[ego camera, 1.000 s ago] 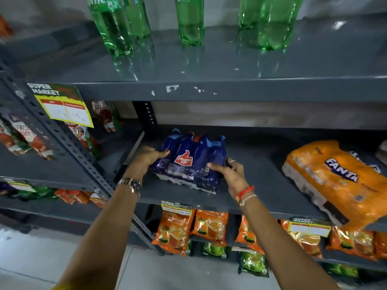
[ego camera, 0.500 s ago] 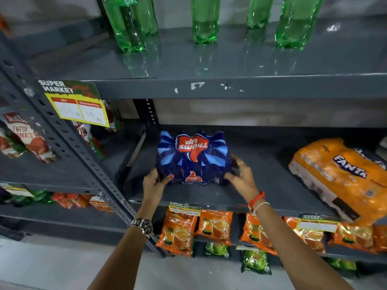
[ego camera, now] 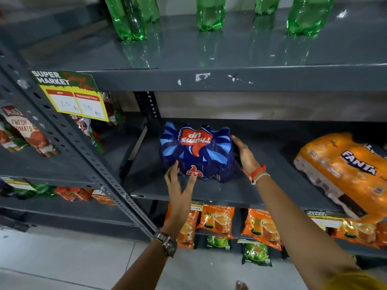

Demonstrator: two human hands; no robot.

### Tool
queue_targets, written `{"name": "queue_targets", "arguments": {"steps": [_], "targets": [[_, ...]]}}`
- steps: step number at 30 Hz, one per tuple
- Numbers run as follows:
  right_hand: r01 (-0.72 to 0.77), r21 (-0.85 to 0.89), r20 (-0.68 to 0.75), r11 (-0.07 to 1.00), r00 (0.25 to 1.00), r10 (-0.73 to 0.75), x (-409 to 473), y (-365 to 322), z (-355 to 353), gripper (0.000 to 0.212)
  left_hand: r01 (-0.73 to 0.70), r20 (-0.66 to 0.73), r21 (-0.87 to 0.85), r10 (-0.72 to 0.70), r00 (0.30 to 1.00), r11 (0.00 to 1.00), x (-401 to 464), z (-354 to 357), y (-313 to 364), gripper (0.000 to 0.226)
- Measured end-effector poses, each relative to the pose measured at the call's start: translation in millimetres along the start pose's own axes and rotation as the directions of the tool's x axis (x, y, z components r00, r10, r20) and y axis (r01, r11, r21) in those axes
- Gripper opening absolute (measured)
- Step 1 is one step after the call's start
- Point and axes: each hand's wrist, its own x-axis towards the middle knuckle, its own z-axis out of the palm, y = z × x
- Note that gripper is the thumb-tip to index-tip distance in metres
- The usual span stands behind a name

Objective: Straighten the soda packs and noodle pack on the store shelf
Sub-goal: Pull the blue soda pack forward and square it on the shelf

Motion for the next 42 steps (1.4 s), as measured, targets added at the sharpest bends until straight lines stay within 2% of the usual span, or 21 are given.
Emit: {"name": "queue_targets", "arguments": {"steps": [2,5,8,10,12,14,16,17,19,20,21,22,23,25,27,29,31,33,34,42], "targets": [[0.106,-0.044,-0.068,0.993,0.992,-0.109,-8,8,-4,0.042,0.032,0.133,0.034,-0.036,0.990,0.999,12,-6,4,0.072],[0.256,-0.014,-0.184,0.967,0.950,-0.254,-32,39,8,0.033,0.091,0.353,0.034,-0.098,0.931,0.995,39,-12,17,0.084],[0.342,-0.106,-0.294,0.934,0.887,-0.358,-61,75,35,0.043,0.061,0.512,0.066,-0.086,0.855,0.996,69,-20,34,0.068],[0.344,-0.198,-0.340,0.918,0.854,-0.393,-76,91,57,0.056,0.026,0.549,0.126,-0.092,0.831,0.992,85,-29,43,0.056],[0.337,-0.315,-0.358,0.887,0.824,-0.440,-86,101,80,0.068,0.030,0.492,0.191,-0.123,0.862,0.981,100,-37,44,0.051],[0.322,-0.430,-0.318,0.844,0.821,-0.474,-92,107,99,0.076,0.114,0.347,0.257,-0.201,0.916,0.960,106,-39,44,0.041],[0.340,-0.580,-0.181,0.741,0.833,-0.523,-97,113,111,0.080,0.185,0.098,0.144,-0.200,0.975,0.972,100,-39,41,0.031],[0.377,-0.634,-0.074,0.675,0.839,-0.539,-99,117,114,0.085,0.188,-0.088,0.039,-0.184,0.979,0.981,95,-38,40,0.030],[0.472,-0.648,0.146,0.598,0.847,-0.511,-95,120,114,0.082,0.139,-0.444,-0.086,-0.163,0.881,0.987,82,-38,41,0.032],[0.497,-0.626,0.225,0.601,0.853,-0.471,-90,116,111,0.078,0.101,-0.525,-0.099,-0.138,0.840,0.990,74,-37,41,0.033],[0.506,-0.609,0.269,0.611,0.856,-0.442,-83,111,107,0.071,0.047,-0.539,-0.112,-0.101,0.837,0.993,63,-34,40,0.035],[0.509,-0.603,0.251,0.614,0.852,-0.460,-74,102,102,0.060,-0.007,-0.500,-0.135,-0.062,0.864,0.991,53,-29,38,0.038],[0.500,-0.604,0.170,0.621,0.842,-0.512,-64,92,97,0.048,-0.052,-0.442,-0.162,-0.026,0.896,0.985,40,-22,35,0.044],[0.412,-0.567,-0.127,0.713,0.812,-0.570,-43,69,88,0.034,-0.087,-0.327,-0.199,0.017,0.945,0.976,13,-10,32,0.060],[0.295,-0.497,-0.400,0.816,0.757,-0.517,-21,43,78,0.033,-0.048,-0.257,-0.196,-0.004,0.966,0.979,-3,2,30,0.069],[0.204,-0.454,-0.505,0.868,0.743,-0.439,1,19,70,0.042,0.007,-0.259,-0.184,-0.056,0.964,0.983,-3,6,32,0.066],[0.142,-0.381,-0.450,0.914,0.835,-0.317,19,2,64,0.055,0.080,-0.273,-0.184,-0.129,0.953,0.980,8,1,36,0.060],[0.077,-0.262,-0.331,0.962,0.929,-0.165,26,-5,61,0.060,0.146,-0.257,-0.138,-0.178,0.950,0.980,22,-9,36,0.059],[0.054,-0.236,-0.293,0.970,0.948,-0.124,25,-4,61,0.061,0.155,-0.234,-0.109,-0.177,0.956,0.982,28,-15,34,0.059],[0.179,-0.252,-0.384,0.951,0.884,-0.269,-16,30,72,0.037,0.179,-0.072,-0.197,-0.196,0.978,0.964,82,-60,24,0.054]]}}
